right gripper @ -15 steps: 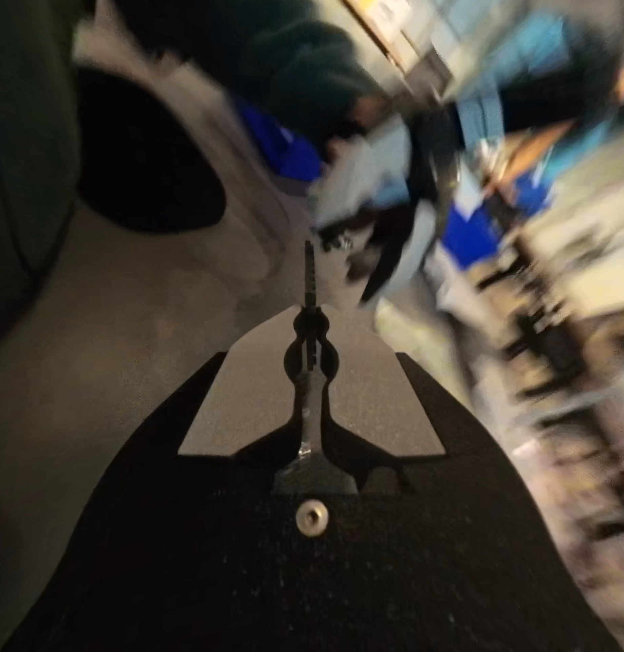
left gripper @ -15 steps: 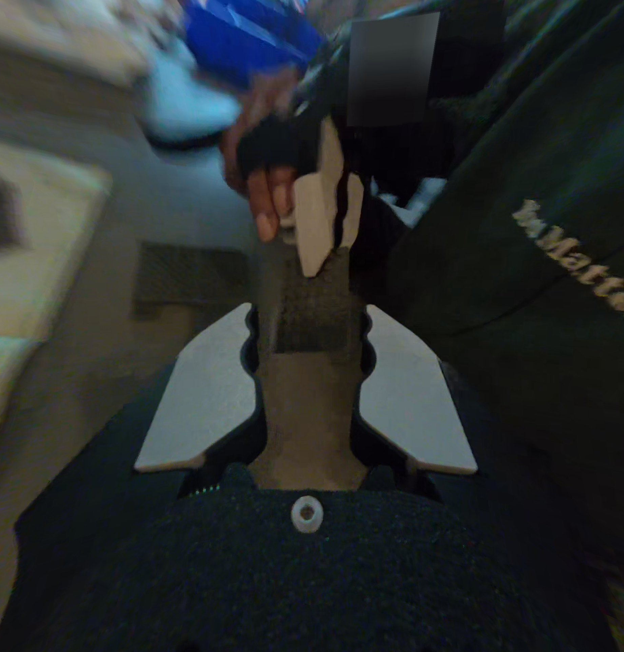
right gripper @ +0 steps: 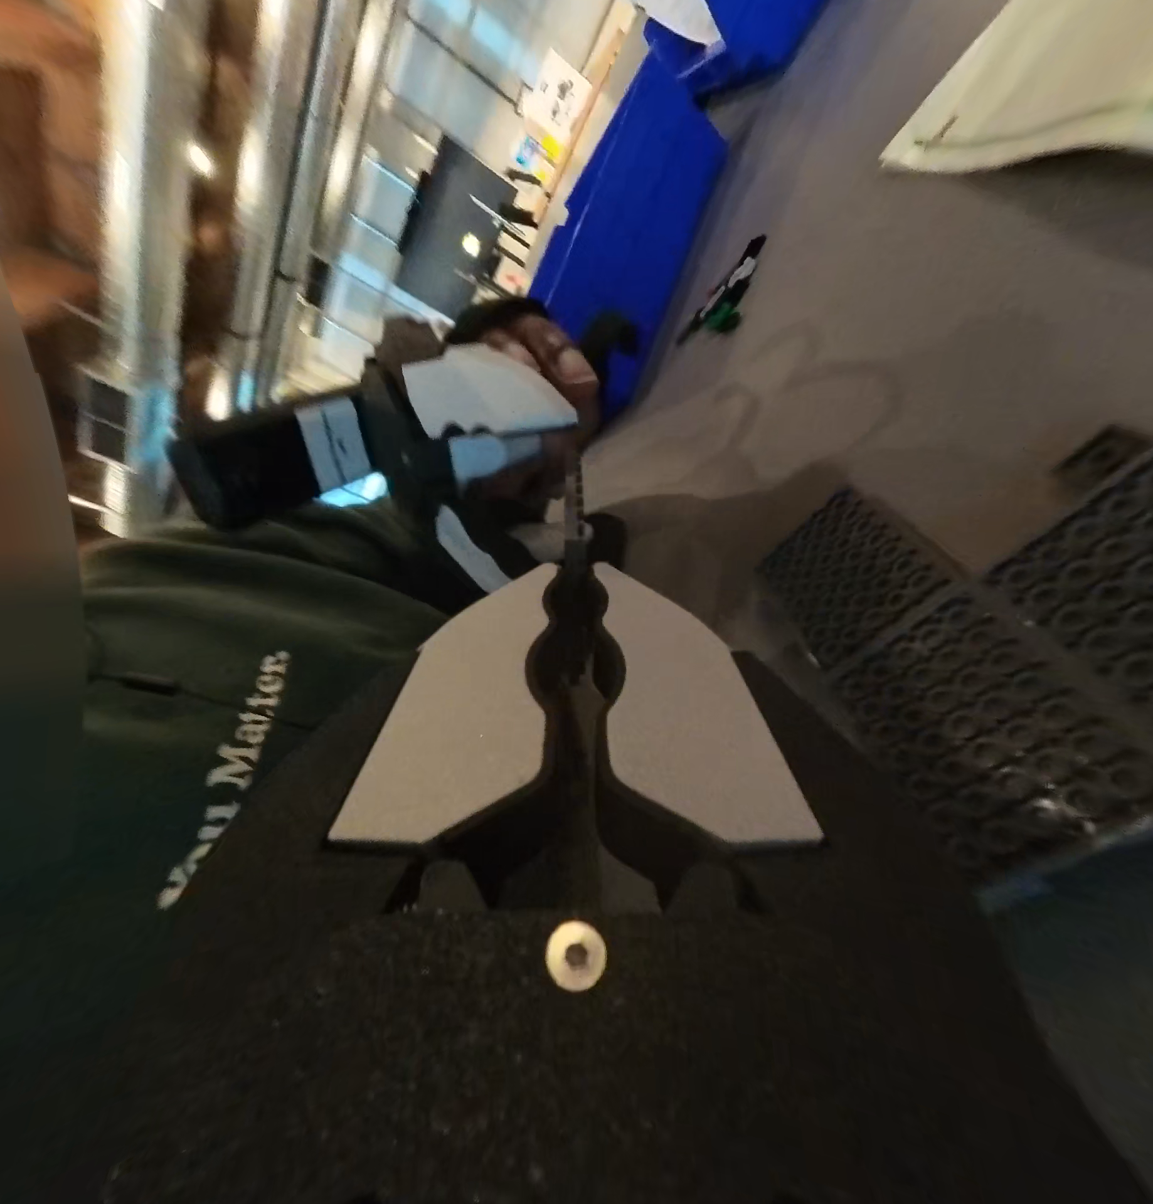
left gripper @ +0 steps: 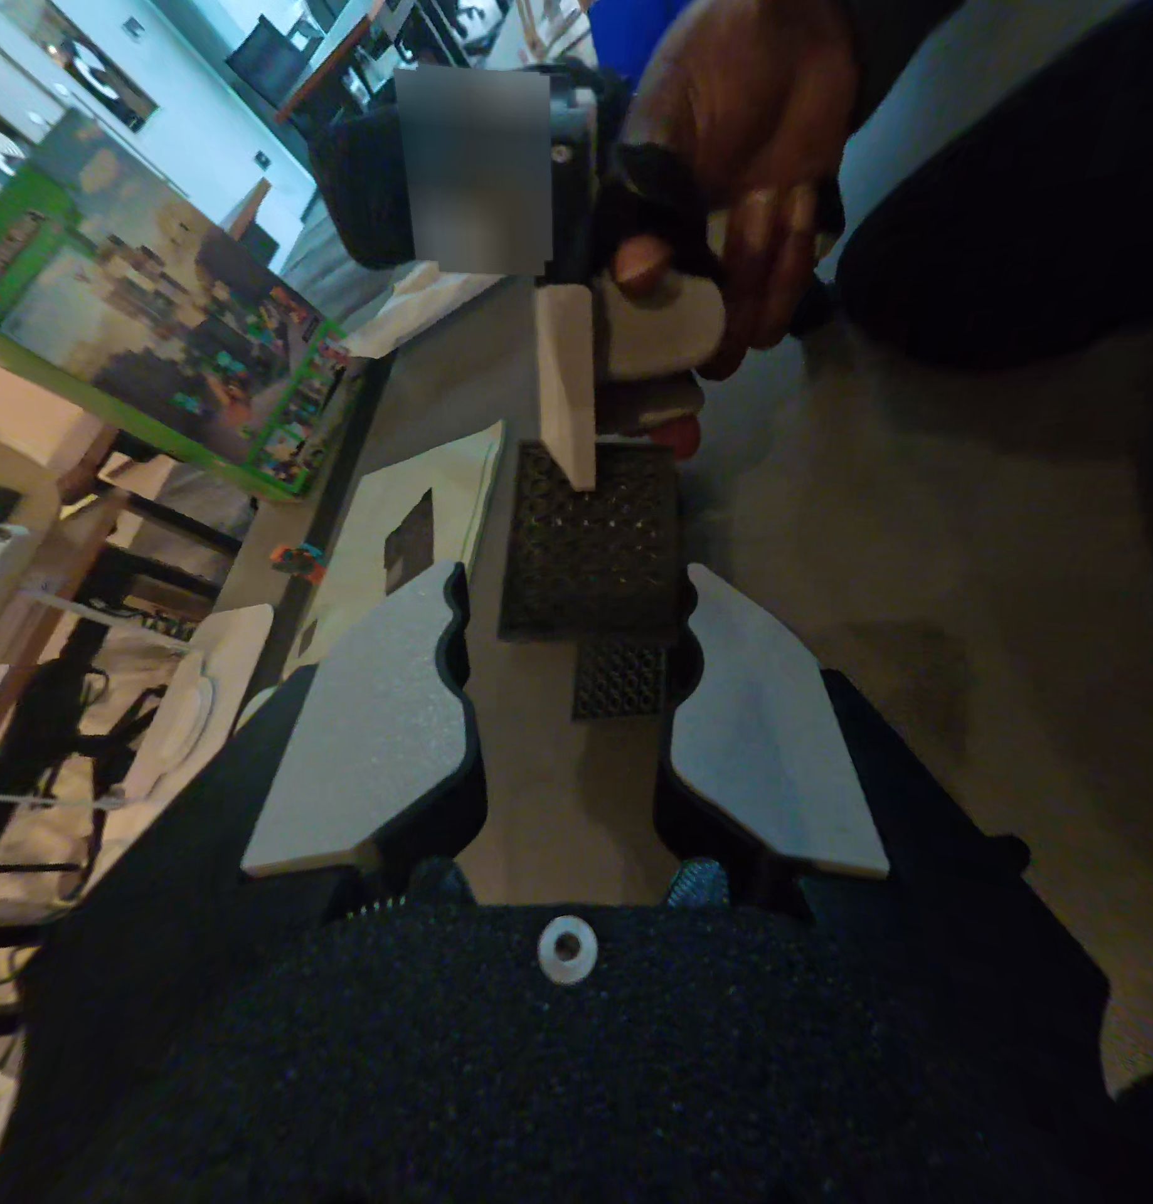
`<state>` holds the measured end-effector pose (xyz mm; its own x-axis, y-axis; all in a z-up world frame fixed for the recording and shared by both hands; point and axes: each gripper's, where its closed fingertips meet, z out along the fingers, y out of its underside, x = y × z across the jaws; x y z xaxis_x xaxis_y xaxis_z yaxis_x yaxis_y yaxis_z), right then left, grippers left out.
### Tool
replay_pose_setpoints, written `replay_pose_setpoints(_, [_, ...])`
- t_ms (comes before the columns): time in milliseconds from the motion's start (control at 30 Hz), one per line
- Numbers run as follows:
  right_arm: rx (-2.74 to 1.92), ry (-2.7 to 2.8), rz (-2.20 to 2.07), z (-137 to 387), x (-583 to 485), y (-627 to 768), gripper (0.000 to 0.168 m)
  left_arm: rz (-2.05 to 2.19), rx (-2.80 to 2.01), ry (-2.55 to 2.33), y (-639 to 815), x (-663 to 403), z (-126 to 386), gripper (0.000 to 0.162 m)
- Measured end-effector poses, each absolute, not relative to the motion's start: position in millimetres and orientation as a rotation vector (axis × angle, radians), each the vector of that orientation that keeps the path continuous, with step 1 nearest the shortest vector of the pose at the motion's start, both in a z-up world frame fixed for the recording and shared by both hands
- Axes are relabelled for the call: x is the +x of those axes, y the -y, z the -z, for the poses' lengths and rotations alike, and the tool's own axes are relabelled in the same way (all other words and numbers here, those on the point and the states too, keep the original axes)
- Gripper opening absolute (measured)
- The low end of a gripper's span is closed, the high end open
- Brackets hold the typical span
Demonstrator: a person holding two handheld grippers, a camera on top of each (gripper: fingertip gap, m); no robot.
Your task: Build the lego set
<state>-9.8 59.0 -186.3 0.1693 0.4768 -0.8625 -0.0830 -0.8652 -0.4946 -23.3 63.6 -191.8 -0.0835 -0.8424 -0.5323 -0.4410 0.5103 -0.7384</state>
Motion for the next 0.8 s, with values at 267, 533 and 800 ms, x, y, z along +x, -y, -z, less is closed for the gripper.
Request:
replay_pose_setpoints(267, [-2.006,0.293,-1.864,187.6,-10.6,-55.0,0.004,0.486,-1.122,-1.739,-60.1,-21.1,200.7,0.053])
replay_pose_setpoints(533, [-1.842,0.880,-1.403,174.8,14.7,-51.2,0.026,0.684,-1.214,-1.657,-70.2,-30.0,180.6,0.053])
replay_pose_setpoints(800, [-2.006,1.498,-0.491,256.2,69.1,-85.3,0.101,0.789,-1.434,-1.587,-116.8,-42.5,199.0,0.053])
